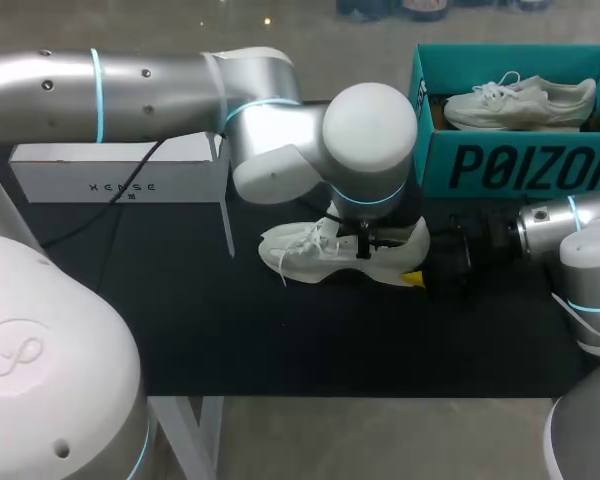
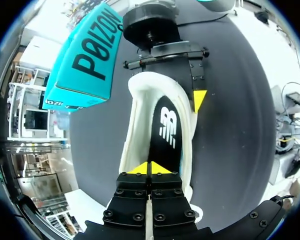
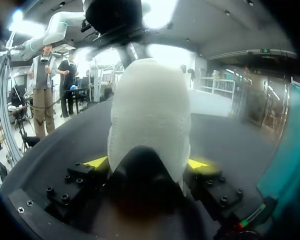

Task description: Take the shoe out of the shoebox, open the shoe tongue, remove and reinsert the insole, then place the shoe into the shoebox

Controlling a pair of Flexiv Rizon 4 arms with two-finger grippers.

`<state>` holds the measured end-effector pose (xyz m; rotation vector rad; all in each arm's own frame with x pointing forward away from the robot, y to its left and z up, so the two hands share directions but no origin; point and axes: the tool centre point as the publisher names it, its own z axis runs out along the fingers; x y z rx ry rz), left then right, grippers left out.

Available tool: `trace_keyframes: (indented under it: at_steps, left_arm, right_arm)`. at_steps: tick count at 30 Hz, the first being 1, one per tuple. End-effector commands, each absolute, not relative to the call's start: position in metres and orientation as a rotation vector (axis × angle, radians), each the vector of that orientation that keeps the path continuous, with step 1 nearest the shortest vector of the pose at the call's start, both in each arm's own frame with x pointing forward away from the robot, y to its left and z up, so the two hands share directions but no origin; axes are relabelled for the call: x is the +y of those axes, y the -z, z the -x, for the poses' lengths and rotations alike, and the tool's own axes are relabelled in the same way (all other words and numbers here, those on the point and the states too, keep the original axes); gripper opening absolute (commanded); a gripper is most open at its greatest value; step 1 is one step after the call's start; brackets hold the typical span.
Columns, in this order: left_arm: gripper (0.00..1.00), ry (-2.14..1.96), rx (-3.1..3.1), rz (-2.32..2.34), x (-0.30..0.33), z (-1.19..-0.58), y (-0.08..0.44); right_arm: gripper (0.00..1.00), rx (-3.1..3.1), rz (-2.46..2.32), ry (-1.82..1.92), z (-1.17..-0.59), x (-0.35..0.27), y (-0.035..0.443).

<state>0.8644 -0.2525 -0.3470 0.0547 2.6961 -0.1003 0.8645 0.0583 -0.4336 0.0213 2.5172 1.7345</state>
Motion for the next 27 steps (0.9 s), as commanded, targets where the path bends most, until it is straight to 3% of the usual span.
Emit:
trace_keyframes:
  at_steps: [1,27]
  left_arm:
    - [0.00,0.097,2.684,-0.050,-0.248,-0.859,0.338]
    - [0.00,0.019,2.892,-0.209,-0.265,-0.849,0.368]
  right_arm:
    - [0.00,2.519,-0.024,-1.733,-0.865,0.060,0.437]
    - [0.00,2.519,-0.024,-1.733,-0.865,0.060,0.437]
